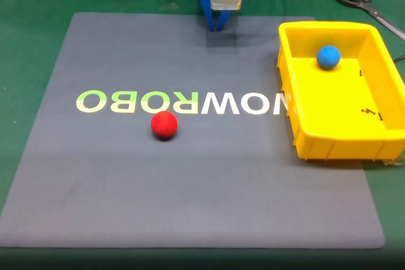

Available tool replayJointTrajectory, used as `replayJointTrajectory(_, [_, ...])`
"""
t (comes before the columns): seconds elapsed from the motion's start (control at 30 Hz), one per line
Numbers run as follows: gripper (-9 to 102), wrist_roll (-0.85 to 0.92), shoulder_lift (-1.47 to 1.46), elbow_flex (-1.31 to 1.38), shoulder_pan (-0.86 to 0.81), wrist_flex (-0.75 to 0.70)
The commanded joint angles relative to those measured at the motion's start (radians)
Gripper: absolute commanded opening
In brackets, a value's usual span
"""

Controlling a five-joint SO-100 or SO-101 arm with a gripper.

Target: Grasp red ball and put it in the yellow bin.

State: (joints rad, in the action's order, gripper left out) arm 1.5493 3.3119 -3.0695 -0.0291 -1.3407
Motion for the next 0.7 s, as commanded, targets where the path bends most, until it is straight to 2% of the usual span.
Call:
replayJointTrajectory(0.0, [0,0.009,0.014,-0.032,-0.021,-0.002])
replayJointTrajectory(0.67, [0,0.014,0.014,-0.032,-0.023,-0.002])
